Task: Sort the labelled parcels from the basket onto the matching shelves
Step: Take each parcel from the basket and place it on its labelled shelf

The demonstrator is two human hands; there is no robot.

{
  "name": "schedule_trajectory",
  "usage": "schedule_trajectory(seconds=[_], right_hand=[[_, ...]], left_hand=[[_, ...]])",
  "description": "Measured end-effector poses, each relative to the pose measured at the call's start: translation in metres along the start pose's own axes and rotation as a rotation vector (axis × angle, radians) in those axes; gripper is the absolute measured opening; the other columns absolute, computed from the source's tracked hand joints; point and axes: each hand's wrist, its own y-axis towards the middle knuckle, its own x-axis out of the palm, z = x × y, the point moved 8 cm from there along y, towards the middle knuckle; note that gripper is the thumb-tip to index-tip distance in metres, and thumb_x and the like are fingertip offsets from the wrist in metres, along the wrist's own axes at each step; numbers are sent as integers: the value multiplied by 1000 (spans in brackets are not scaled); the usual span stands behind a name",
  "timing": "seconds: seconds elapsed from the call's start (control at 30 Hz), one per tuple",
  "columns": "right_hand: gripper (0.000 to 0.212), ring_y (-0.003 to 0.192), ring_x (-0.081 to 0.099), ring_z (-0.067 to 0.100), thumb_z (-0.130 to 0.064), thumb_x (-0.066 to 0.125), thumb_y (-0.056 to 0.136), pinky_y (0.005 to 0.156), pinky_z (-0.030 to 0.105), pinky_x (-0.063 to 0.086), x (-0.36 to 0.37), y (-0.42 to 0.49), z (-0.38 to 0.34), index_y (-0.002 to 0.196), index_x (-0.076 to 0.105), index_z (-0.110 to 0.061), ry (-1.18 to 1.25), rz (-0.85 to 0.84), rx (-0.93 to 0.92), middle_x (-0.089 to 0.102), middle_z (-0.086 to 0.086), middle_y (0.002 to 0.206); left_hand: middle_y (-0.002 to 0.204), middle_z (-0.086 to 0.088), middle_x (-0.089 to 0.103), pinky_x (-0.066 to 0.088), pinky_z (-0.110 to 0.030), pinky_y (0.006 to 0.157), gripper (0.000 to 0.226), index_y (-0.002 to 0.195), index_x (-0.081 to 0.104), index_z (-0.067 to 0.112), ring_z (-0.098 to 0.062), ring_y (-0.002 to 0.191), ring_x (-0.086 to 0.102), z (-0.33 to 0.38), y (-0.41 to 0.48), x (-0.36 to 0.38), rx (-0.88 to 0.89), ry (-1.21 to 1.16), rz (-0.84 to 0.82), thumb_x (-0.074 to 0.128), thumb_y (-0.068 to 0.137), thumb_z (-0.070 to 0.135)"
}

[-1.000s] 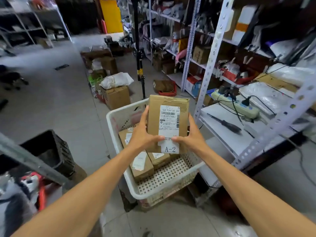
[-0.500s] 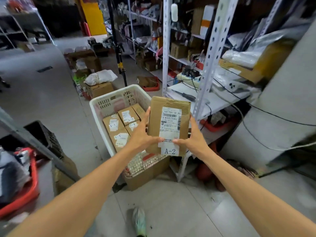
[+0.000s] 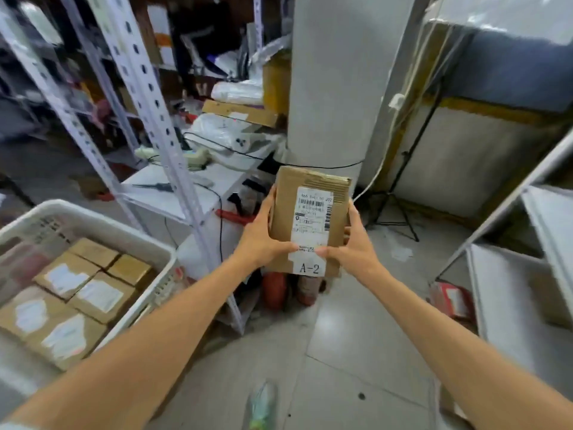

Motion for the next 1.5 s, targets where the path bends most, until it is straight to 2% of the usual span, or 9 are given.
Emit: schedule_trajectory(seconds=[0.17, 0.33, 0.5, 0.63, 0.77, 0.9, 1.17, 1.4, 1.5], right_hand=[[117, 97, 56, -6, -2, 83, 67, 73, 12, 51, -113, -11, 18, 153, 9, -31, -31, 285, 83, 51, -20, 115], [113, 112, 50, 7, -6, 83, 70, 84, 22, 49, -199, -39, 27, 152, 10, -30, -57, 570, 168, 49, -10, 127], [104, 94, 49, -5, -5, 80, 72, 85, 27, 50, -241, -76, 40, 150, 17, -31, -57, 801, 274, 49, -24, 111], [105, 116, 48, 9, 0, 81, 70, 93, 34, 49, -262, -108, 54, 149, 17, -30, -58, 943, 322, 46, -18, 117], [108, 106, 45, 3, 3, 80, 70, 69, 6, 41, -283, -130, 67, 150, 15, -28, -68, 1031, 374, 45, -20, 109], [117, 92, 50, -4, 0, 81, 69, 69, 9, 44, -319, -137, 91, 152, 6, -32, -54, 1123, 417, 49, -15, 110], [124, 122, 46, 17, 1, 83, 65, 100, 46, 46, -381, -124, 159, 153, 3, -35, 31, 1189, 523, 49, 4, 138], [125, 127, 47, 21, -5, 87, 61, 103, 48, 45, -424, -119, 211, 153, 6, -27, 100, 1250, 622, 50, 4, 136], [94, 115, 55, 21, -7, 87, 62, 87, 33, 52, -440, -125, 223, 137, 31, -15, 57, 1253, 678, 55, 0, 117]], left_hand=[[144, -2, 43, 37, -36, 109, 120, 150, 4, 40, -17, 131, 43, 71, 61, 95, 143, -44, -241, 87, 65, 21], [145, -6, 43, 39, -44, 108, 122, 150, 1, 41, -23, 131, 44, 139, 95, 178, 292, -71, -505, 86, 66, 21], [133, -2, 50, 45, -40, 100, 118, 149, 1, 45, -9, 115, 48, 176, 103, 240, 411, -110, -710, 84, 70, 16], [131, 3, 50, 46, -48, 99, 120, 147, -1, 50, -13, 119, 49, 187, 98, 289, 431, -104, -858, 82, 70, 10], [141, -7, 46, 39, -51, 106, 123, 150, -5, 40, -24, 131, 44, 201, 96, 330, 426, -68, -980, 82, 69, 8], [132, -2, 48, 40, -46, 104, 116, 150, 6, 36, -11, 119, 42, 227, 103, 375, 454, -57, -1053, 80, 69, 0], [125, -9, 58, 52, -37, 86, 89, 145, 23, 10, -12, 95, 56, 248, 140, 462, 376, 22, -1102, 78, 75, 7], [109, -7, 64, 56, -42, 87, 66, 123, 47, 7, -24, 98, 65, 249, 177, 538, 275, 63, -1147, 84, 68, 9], [104, -2, 62, 56, -38, 84, 69, 123, 43, 7, -21, 97, 63, 241, 174, 565, 264, 56, -1175, 84, 67, 7]])
